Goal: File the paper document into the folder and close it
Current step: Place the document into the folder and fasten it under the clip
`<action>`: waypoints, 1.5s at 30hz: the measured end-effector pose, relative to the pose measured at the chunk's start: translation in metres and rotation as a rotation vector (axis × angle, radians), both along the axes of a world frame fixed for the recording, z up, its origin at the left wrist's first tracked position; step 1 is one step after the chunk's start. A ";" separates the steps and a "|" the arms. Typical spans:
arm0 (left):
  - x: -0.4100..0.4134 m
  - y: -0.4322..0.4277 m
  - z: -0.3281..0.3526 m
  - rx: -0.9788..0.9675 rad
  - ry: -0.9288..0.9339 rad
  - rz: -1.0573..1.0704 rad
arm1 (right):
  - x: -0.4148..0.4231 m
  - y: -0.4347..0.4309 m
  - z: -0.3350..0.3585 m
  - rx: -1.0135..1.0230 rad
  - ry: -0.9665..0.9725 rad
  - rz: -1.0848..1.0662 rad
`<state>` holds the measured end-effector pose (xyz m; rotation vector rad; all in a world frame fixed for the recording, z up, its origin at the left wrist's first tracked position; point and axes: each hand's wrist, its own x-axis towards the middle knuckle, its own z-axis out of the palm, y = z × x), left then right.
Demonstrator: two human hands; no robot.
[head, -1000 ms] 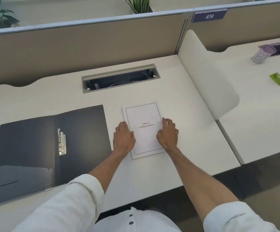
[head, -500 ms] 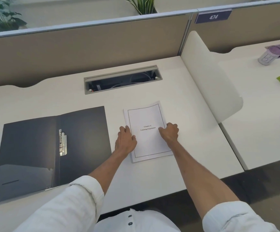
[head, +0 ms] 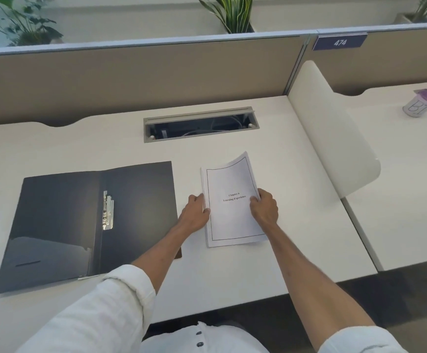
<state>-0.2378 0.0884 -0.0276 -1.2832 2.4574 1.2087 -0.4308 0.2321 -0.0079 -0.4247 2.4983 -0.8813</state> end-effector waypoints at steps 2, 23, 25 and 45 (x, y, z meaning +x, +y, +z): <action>0.009 -0.004 0.003 0.019 0.049 0.039 | 0.006 0.000 0.006 -0.063 0.012 -0.007; 0.223 -0.078 0.012 -0.151 0.190 0.633 | 0.179 -0.131 -0.016 -0.360 -0.362 0.162; 0.239 -0.083 0.005 -0.121 0.185 0.636 | 0.190 -0.135 -0.019 -0.355 -0.380 0.163; 0.276 -0.082 0.005 -0.248 0.068 0.585 | 0.234 -0.156 -0.012 -0.025 -0.126 0.237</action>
